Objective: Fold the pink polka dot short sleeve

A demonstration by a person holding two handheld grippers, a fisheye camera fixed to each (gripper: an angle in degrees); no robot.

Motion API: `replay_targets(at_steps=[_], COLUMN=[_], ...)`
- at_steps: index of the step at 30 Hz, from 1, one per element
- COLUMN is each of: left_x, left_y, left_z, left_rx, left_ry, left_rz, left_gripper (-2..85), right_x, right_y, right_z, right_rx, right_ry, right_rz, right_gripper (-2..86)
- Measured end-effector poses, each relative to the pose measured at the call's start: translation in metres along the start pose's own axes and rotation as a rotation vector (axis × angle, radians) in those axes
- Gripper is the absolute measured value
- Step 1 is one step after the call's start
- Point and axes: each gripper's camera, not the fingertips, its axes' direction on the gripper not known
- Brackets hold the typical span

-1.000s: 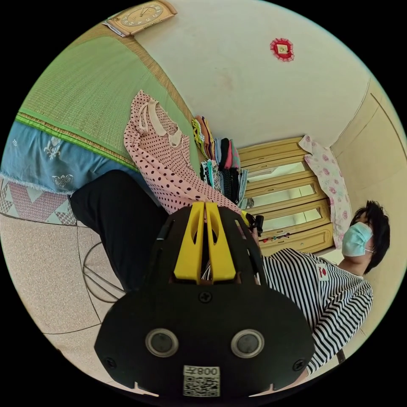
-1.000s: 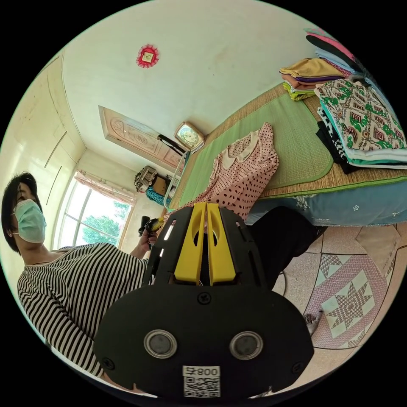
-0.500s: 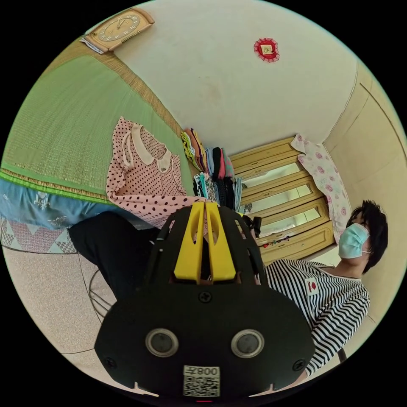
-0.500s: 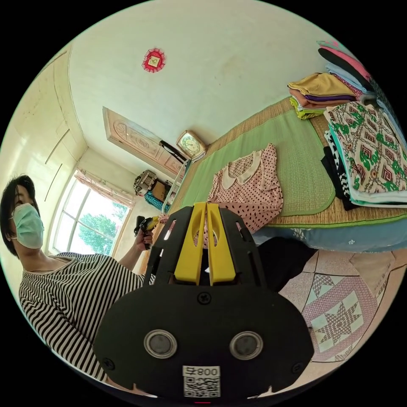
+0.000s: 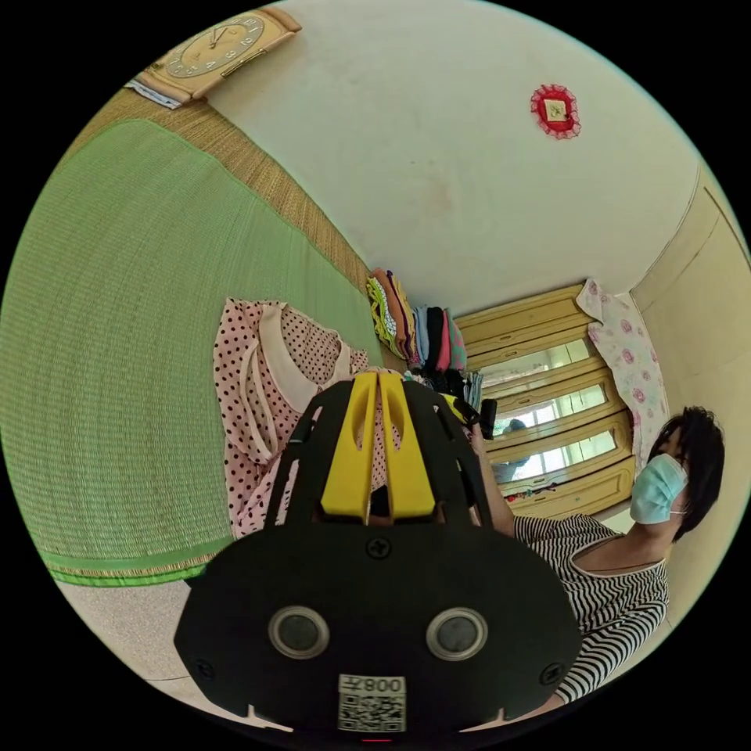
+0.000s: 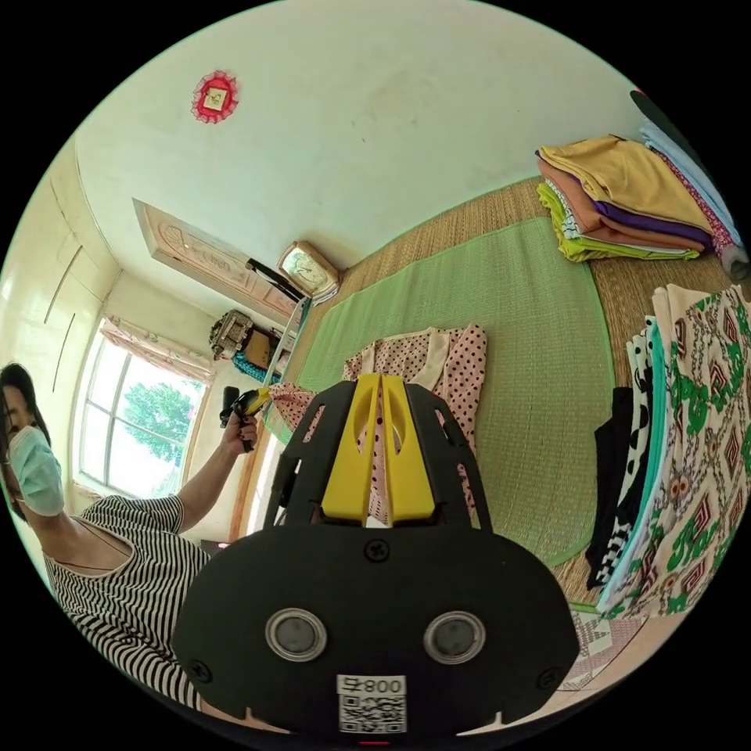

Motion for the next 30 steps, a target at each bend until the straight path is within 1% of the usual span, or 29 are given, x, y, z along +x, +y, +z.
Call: replay_targets(at_steps=[5,9,13,18,22,26,28,30], left_x=[-0.047,-0.081,-0.112,-0.132,-0.143,-0.136,-0.131,-0.12], left_y=[-0.084,-0.129,-0.167,-0.196,-0.214,-0.222,-0.223,-0.221], left_z=[0.045,0.074,0.103,0.124,0.144,0.152,0.153,0.159], left_rx=[-0.016,-0.026,-0.034,-0.006,-0.012,0.035,0.055,0.05], left_ry=[-0.041,-0.078,-0.109,-0.121,-0.179,-0.204,-0.173,-0.193], left_rz=[-0.083,-0.133,-0.167,-0.182,-0.191,-0.155,-0.132,-0.087], left_gripper=[0.3,0.4,0.5,1.0,2.8,6.3,6.6,6.8], right_x=[0.026,0.051,0.063,0.07,0.071,0.063,0.055,0.04], right_y=[-0.08,-0.134,-0.167,-0.198,-0.21,-0.214,-0.214,-0.213], right_z=[0.044,0.087,0.115,0.134,0.146,0.133,0.126,0.121], right_rx=[-0.075,-0.168,-0.214,-0.212,-0.225,-0.126,-0.101,-0.08], right_ry=[0.037,0.065,0.084,0.066,0.066,0.039,0.041,0.057], right_rz=[0.045,0.096,0.113,0.144,0.174,0.196,0.188,0.162], right_gripper=[0.1,0.1,0.1,0.3,0.6,1.7,2.7,5.3])
